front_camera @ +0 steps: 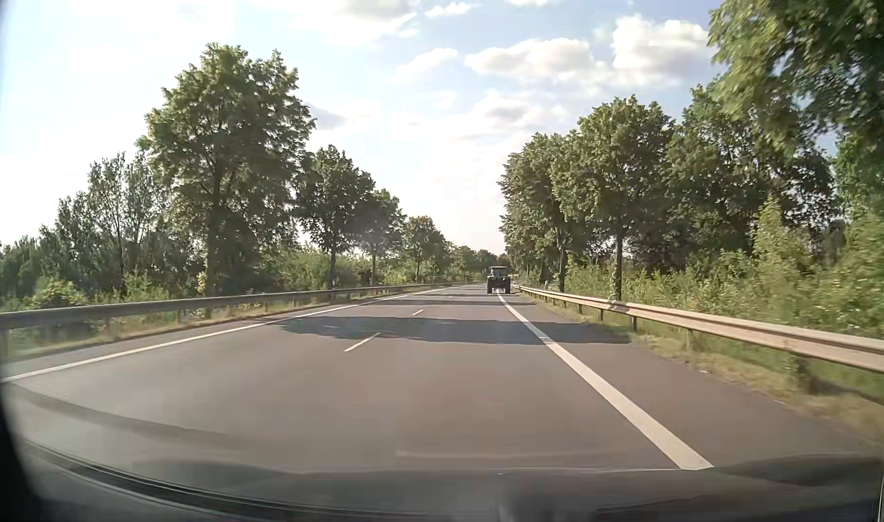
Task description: Follow the waypoints while adhering to traffic rules and regulations
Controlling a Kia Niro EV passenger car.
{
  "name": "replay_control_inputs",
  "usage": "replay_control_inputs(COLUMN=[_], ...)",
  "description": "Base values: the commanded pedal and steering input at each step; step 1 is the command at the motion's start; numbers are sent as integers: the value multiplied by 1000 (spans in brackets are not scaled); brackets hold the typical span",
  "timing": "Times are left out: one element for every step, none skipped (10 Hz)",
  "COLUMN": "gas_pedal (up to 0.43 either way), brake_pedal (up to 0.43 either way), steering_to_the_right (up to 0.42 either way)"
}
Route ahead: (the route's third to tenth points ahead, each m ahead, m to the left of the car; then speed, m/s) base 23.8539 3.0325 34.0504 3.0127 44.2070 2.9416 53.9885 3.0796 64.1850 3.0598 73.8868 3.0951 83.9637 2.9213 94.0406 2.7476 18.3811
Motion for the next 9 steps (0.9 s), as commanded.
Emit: replay_control_inputs(gas_pedal=[0,0,0,0,0,0,0,0,0], brake_pedal=[232,232,232,226,226,226,226,226,213], steering_to_the_right=[5,5,3,3,3,2,1,-1,-3])
